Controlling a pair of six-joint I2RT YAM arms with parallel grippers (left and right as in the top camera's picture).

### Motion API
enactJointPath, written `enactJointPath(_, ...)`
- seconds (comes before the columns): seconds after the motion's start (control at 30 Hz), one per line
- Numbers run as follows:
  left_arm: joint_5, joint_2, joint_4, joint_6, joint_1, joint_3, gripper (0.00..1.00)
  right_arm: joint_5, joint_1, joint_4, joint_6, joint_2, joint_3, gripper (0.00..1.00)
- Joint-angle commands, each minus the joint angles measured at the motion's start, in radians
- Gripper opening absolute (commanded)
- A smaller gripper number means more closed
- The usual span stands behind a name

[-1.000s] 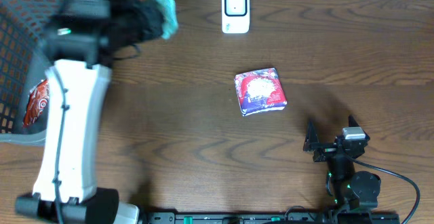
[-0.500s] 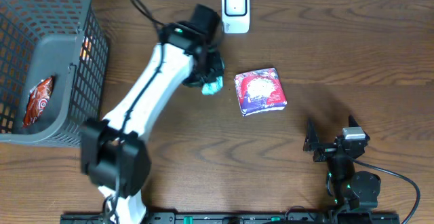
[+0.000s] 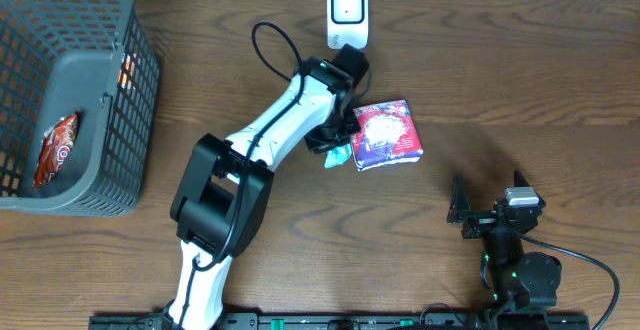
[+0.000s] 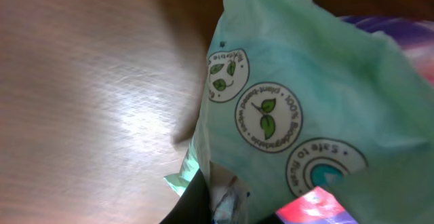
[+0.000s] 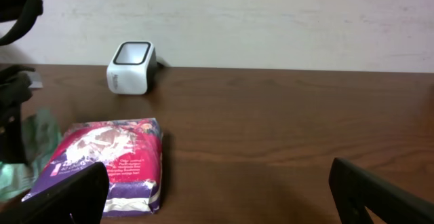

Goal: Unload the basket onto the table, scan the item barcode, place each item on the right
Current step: 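Carry the green package to the scanner and release it beside the purple package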

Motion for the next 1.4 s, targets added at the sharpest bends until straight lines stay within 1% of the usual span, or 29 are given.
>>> enactJointPath(0.0,-0.010,0.002,0.034,-0.024,-0.006,-0.002,0.07,0.004,0.008,-0.004,-0.010,-0.005,-0.002,0.99)
enactJointPath(0.17,-0.006,0.002,0.114,-0.016,-0.012,-0.002,0.07,0.004,0.008,-0.004,-0.010,-0.005,-0.002,0.99)
enactJointPath(0.3,-0.009,0.002,0.187,0.085,-0.013,-0.002,0.08,0.004,0.008,-0.004,-0.010,-0.005,-0.002,0.99)
enactJointPath(0.43,-0.034,0.002,0.216,0.171,-0.007,-0.002,0.08,0.004,0.008,-0.004,-0.010,-0.005,-0.002,0.99)
enactJointPath(0.5,-0.073,-0.001,0.206,0.185,0.003,-0.002,0.08,0.004,0.008,-0.004,-0.010,-0.005,-0.002,0.99)
enactJointPath(0.77,-0.082,-0.012,0.118,0.186,0.037,-0.002,0.08,0.004,0.008,-0.004,-0.011,-0.005,-0.002,0.99)
enactJointPath(0.9,-0.089,-0.012,0.095,0.160,0.033,-0.002,0.08,0.004,0.008,-0.004,-0.011,-0.005,-0.002,0.99)
enactJointPath(0.97,-0.089,-0.012,0.095,0.160,0.032,-0.002,0.27,0.004,0.008,-0.004,-0.011,-0.005,-0.002,0.99)
enactJointPath(1.07,-0.088,-0.013,0.095,0.161,0.035,-0.002,0.29,0.004,0.008,-0.004,-0.011,-0.005,-0.002,0.99)
enactJointPath(1.1,-0.087,-0.014,0.094,0.161,0.039,0.000,0.33,0.004,0.008,-0.004,-0.011,-0.005,-0.002,0.99)
enactJointPath(1.17,-0.084,-0.021,0.078,0.161,0.045,0.011,0.45,0.004,0.008,-0.004,-0.010,-0.005,-0.002,0.99)
enactJointPath(1.2,-0.084,-0.029,0.061,0.162,0.050,0.023,0.47,0.004,0.008,-0.004,-0.010,-0.005,-0.002,0.99)
enactJointPath(1.37,-0.080,-0.107,0.008,0.177,0.085,0.076,0.49,0.004,0.008,-0.004,-0.010,-0.005,-0.002,0.99)
